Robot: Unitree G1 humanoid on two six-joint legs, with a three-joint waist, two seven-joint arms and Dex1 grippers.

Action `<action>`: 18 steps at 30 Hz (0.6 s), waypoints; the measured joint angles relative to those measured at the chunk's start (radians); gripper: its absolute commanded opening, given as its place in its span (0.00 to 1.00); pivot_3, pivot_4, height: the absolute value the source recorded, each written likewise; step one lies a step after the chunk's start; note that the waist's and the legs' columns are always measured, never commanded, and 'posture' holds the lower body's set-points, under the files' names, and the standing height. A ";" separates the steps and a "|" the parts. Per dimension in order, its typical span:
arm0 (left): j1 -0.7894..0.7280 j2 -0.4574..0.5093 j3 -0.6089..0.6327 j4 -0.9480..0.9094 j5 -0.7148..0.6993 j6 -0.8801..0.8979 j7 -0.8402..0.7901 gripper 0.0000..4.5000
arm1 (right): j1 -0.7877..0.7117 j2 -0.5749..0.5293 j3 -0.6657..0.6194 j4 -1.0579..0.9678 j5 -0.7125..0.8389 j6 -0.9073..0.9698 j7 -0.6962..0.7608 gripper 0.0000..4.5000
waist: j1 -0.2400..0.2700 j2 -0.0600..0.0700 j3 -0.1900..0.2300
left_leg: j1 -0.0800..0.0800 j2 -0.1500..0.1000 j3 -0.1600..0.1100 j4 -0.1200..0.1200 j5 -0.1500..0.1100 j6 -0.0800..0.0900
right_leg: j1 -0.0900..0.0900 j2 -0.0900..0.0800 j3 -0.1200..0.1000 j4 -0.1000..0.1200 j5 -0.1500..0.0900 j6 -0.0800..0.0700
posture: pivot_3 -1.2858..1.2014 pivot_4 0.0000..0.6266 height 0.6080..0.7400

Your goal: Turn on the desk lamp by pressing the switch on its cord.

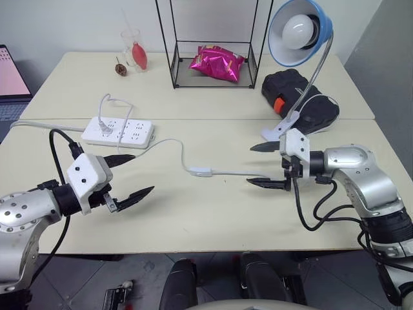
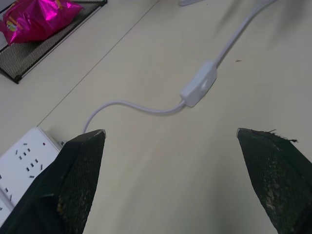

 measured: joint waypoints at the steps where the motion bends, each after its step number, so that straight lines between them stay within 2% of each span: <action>1: -0.001 0.007 0.000 0.000 -0.001 0.001 -0.010 1.00 | -0.014 0.011 0.011 0.002 -0.002 0.011 -0.002 1.00 | -0.002 0.000 0.000 | 0.000 0.000 0.000 0.000 0.000 0.000 | 0.000 0.000 0.000 0.000 0.000 0.000 | 0.52 0.24 1.00; 11: -0.018 0.017 -0.020 -0.009 0.006 -0.003 -0.027 1.00 | -0.158 0.222 0.174 0.237 -0.129 0.005 -0.048 1.00 | -0.002 0.000 0.000 | 0.000 0.000 0.000 0.000 0.000 0.000 | 0.000 0.000 0.000 0.000 0.000 0.000 | 0.52 0.24 1.00; 18: -0.013 0.016 -0.031 -0.012 0.020 -0.004 -0.025 1.00 | -0.249 0.334 0.211 0.452 -0.181 -0.048 -0.039 1.00 | -0.002 0.000 0.000 | 0.000 0.000 0.000 0.000 0.000 0.000 | 0.000 0.000 -0.001 0.000 0.000 -0.001 | 0.52 0.24 1.00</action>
